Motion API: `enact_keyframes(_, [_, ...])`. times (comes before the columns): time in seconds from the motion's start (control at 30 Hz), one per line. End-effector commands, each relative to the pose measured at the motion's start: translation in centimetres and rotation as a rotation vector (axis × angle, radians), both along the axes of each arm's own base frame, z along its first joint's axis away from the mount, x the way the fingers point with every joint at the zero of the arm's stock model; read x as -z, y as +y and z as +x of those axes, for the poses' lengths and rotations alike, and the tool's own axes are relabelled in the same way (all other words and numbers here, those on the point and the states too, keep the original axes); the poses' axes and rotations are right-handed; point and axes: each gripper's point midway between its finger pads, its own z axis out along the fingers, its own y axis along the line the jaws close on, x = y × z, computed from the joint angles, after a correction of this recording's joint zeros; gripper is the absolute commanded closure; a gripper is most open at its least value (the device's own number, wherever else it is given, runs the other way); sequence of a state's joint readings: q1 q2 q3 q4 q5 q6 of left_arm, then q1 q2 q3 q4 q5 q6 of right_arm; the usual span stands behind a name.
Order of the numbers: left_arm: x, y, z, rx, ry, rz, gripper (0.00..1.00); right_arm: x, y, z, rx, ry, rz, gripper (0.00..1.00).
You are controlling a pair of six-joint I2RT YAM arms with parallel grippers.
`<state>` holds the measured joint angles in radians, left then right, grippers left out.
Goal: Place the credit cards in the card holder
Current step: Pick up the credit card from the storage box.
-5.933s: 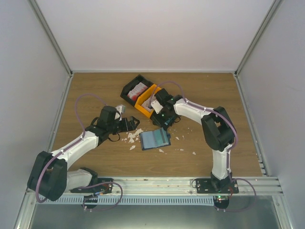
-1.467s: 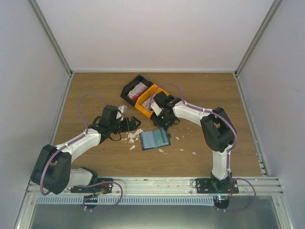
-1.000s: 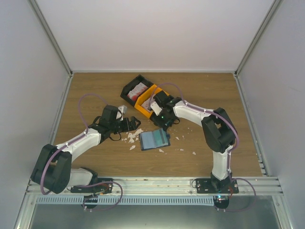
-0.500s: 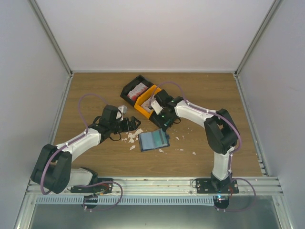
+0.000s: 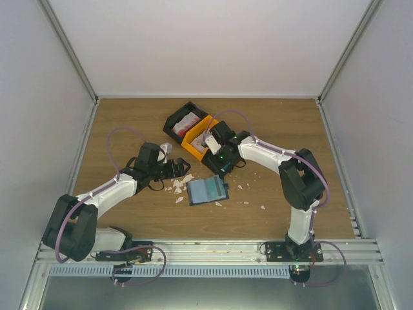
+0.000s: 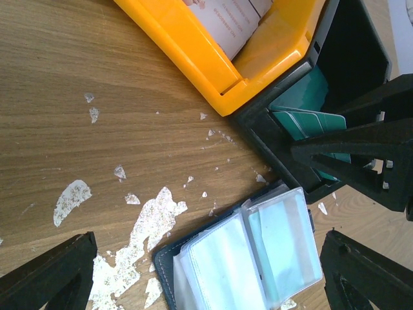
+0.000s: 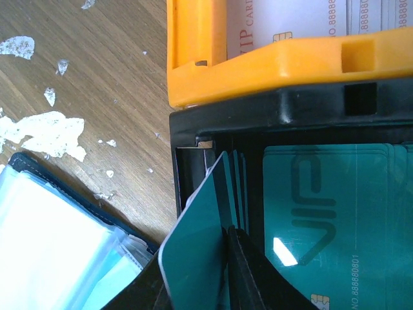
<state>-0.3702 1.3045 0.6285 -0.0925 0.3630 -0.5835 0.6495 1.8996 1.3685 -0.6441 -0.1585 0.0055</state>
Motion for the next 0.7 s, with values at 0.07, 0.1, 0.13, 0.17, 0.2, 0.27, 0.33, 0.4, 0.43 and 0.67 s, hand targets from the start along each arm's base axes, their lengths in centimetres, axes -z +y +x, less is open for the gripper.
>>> enact_keyframes(0.07, [-0.81,-0.3,0.88,0.004,-0.043,-0.021,0.05,-1.17,0.2,-0.84,0.002,0.012,0.039,0.8])
enact_keyframes(0.1, [-0.82,-0.28,0.92,0.003,-0.044,-0.021,0.05,-1.25,0.2,-0.88,0.002,0.011,0.041,0.8])
enact_keyframes(0.13, [-0.82,-0.34,0.88,0.005,-0.043,-0.023,0.05,-1.44,0.26,-0.92,0.001,0.01,0.048,0.8])
enact_keyframes(0.17, [-0.9,-0.34,0.92,0.005,-0.046,-0.024,0.05,-1.56,0.31,-0.99,-0.002,0.01,0.053,0.79])
enact_keyframes(0.2, [-0.85,-0.36,0.91,0.006,-0.043,-0.024,0.05,-1.56,0.31,-1.06,-0.001,0.011,0.055,0.79])
enact_keyframes(0.27, [-0.87,-0.38,0.93,0.005,-0.044,-0.026,0.05,-1.58,0.23,-1.07,0.003,0.011,0.057,0.79])
enact_keyframes(0.33, [-0.89,-0.37,0.95,0.005,-0.045,-0.027,0.05,-1.52,0.17,-1.12,0.006,0.012,0.055,0.79])
enact_keyframes(0.4, [-0.82,-0.37,0.93,0.005,-0.043,-0.026,0.05,-1.47,0.11,-1.19,0.006,0.014,0.055,0.79])
enact_keyframes(0.43, [-0.78,-0.38,0.89,0.006,-0.042,-0.025,0.05,-1.48,0.1,-1.17,0.008,0.014,0.055,0.79])
enact_keyframes(0.67, [-0.76,-0.37,0.84,0.007,-0.041,-0.026,0.05,-1.84,0.03,-1.21,0.012,0.009,0.059,0.8])
